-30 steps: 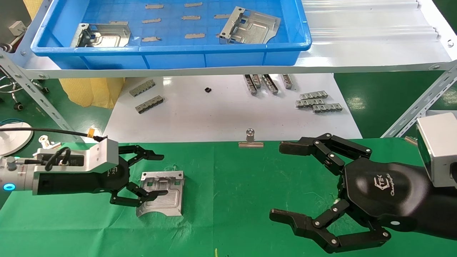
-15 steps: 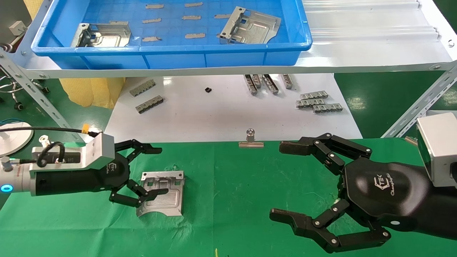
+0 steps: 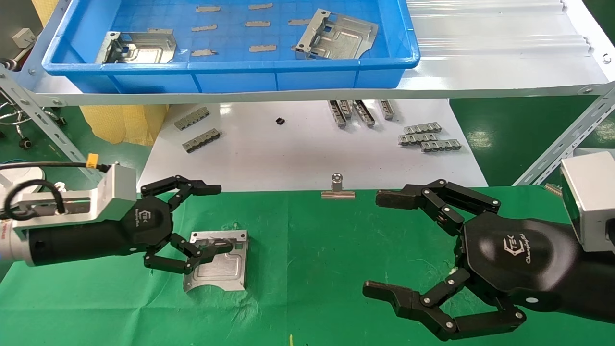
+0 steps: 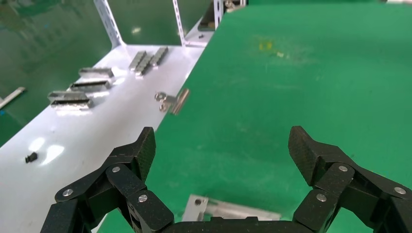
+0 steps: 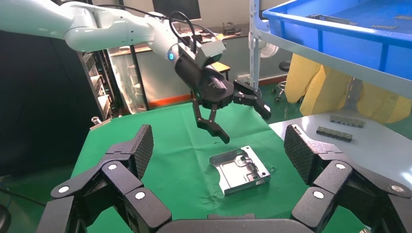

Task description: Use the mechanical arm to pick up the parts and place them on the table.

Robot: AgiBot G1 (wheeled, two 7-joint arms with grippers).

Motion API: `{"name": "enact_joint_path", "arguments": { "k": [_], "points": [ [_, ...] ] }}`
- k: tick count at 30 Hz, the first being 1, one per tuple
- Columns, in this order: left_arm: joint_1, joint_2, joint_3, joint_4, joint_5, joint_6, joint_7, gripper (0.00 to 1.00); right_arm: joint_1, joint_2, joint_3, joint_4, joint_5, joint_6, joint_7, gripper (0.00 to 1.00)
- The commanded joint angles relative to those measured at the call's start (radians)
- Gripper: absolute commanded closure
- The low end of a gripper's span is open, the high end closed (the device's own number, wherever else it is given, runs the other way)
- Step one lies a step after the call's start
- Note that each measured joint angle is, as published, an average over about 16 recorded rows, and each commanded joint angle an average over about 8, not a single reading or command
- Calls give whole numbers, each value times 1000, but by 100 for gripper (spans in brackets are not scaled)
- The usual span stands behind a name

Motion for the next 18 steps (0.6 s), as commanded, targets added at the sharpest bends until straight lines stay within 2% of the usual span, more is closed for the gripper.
{"name": "enact_joint_path", "arguments": {
  "k": [1, 18],
  "points": [
    [20, -13, -15, -42, -16, -3, -28, 0, 0, 0, 0, 0, 0, 0, 0, 0],
    [195, -122, -144, -406, -156, -33, -267, 0, 0, 0, 0, 0, 0, 0, 0, 0]
  ]
}}
